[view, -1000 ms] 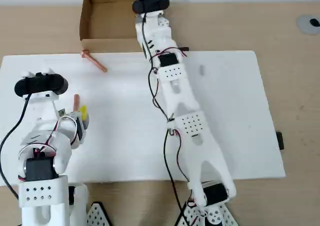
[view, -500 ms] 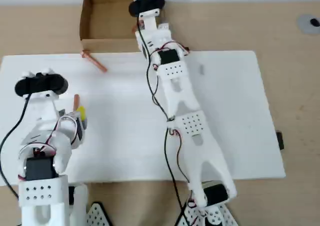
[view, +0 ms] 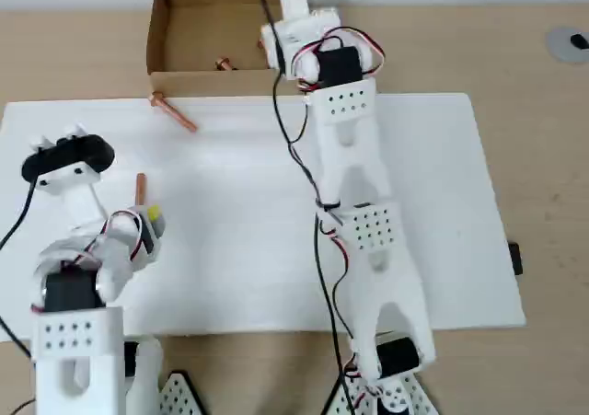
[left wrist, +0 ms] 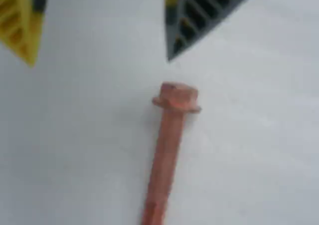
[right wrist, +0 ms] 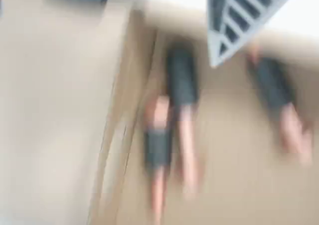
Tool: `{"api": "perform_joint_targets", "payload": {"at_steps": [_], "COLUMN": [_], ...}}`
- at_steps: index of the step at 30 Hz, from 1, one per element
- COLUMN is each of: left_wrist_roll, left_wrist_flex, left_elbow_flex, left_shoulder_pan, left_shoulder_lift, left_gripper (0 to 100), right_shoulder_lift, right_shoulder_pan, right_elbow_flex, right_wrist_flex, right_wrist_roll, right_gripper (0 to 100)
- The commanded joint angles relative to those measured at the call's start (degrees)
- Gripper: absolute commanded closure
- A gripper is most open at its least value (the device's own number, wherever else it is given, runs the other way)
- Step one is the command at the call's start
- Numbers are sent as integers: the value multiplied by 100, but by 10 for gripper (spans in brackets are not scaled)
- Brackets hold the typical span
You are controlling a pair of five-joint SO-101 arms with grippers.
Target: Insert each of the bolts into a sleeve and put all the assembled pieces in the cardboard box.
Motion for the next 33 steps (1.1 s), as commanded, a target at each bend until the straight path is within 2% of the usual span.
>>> {"api": "perform_joint_targets", "payload": {"at_steps": [1, 4, 7, 10, 12, 15, 18, 23, 28, 33], "left_wrist_roll": [44, -35, -202, -176, -176, -167, -158, -158, -158, -158], "left_wrist_flex": [-132, -624, -1064, -1433, -1635, -1855, -1846, -1846, -1846, -1846], "left_elbow_flex": [114, 299, 343, 484, 712, 1081, 1292, 1319, 1310, 1310], "left_shoulder_pan": [-88, -132, -255, -273, -237, -273, -281, -264, -273, -281], "left_shoulder_lift": [664, 1086, 1200, 1218, 1218, 1191, 1182, 1182, 1182, 1182], "left_gripper": [814, 814, 814, 815, 815, 815, 815, 815, 815, 815], "right_shoulder_lift": [-681, -1200, -2079, -3108, -3952, -5182, -6202, -7275, -7697, -7371], "right_shoulder_pan": [13, 374, 734, 1174, 1455, 1921, 2466, 4075, 5446, 6158], "right_elbow_flex": [-198, 31, 171, 1015, 2079, 4497, 6949, 9710, 10615, 10826], "right_wrist_flex": [2022, 2048, 2048, 2048, 2048, 2022, 1987, 589, -237, -571], "right_wrist_roll": [9, 0, 9, 18, 35, 88, 730, 985, 1442, 1943], "right_gripper": [665, 687, 758, 843, 884, 901, 893, 893, 893, 893]}}
